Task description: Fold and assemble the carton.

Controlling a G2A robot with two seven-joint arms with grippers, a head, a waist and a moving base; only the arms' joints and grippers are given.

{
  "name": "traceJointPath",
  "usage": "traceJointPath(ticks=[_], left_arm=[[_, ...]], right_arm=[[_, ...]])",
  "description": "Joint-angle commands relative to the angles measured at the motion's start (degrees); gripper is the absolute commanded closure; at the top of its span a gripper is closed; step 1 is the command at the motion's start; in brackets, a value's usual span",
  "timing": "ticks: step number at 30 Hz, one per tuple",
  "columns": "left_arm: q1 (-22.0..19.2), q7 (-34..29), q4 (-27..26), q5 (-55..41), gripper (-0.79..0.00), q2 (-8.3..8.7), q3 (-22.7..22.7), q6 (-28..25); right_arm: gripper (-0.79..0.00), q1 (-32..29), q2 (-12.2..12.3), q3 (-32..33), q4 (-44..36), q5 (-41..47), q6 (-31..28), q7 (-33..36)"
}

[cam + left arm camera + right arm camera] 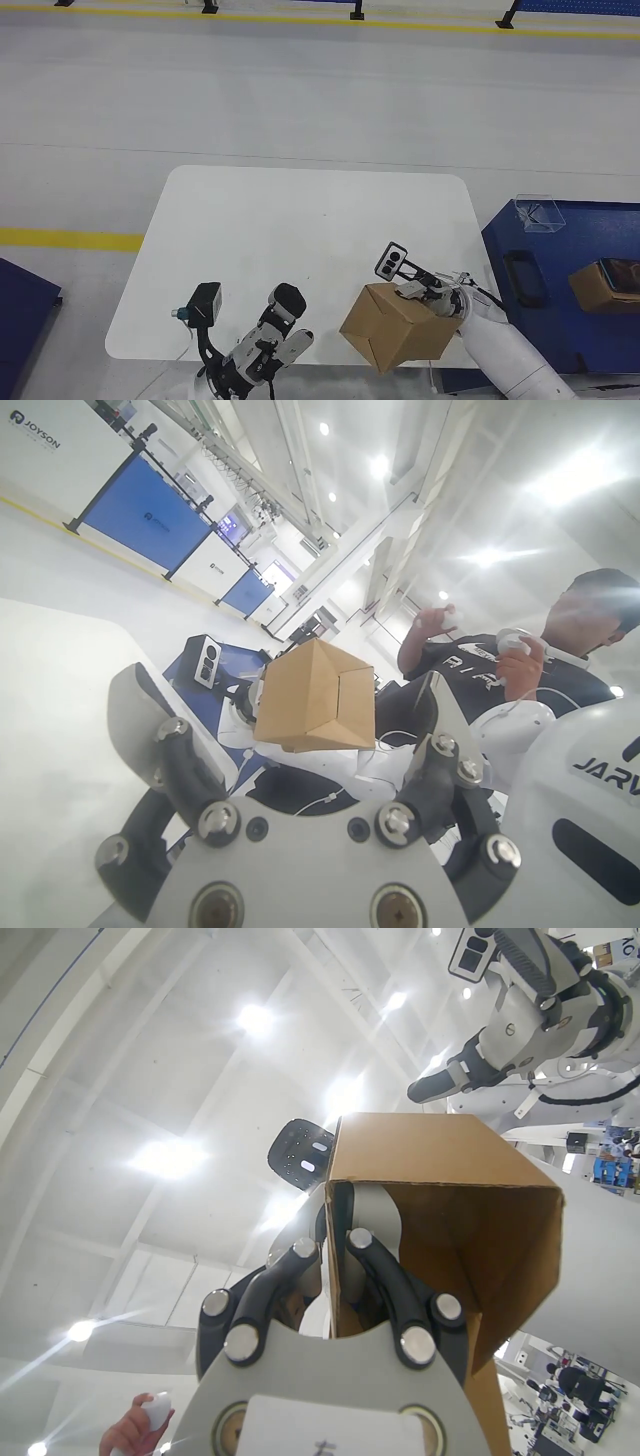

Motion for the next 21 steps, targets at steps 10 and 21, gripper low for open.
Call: traceJointPath(ticks=[10,21], left_arm=[[0.00,0.00,0.00,-0.03,-0.785,0.00,0.00,-0.05],[0.00,0.00,0.00,-0.03,-0.785,0.00,0.00,-0.05]], right_arm=[[0.000,-4.99,2.72,17.90,-15.12,14.08,15.39,-38.37],[0.000,-17.19,4.92,35.12,-29.85,45.87,18.50,-96.50]])
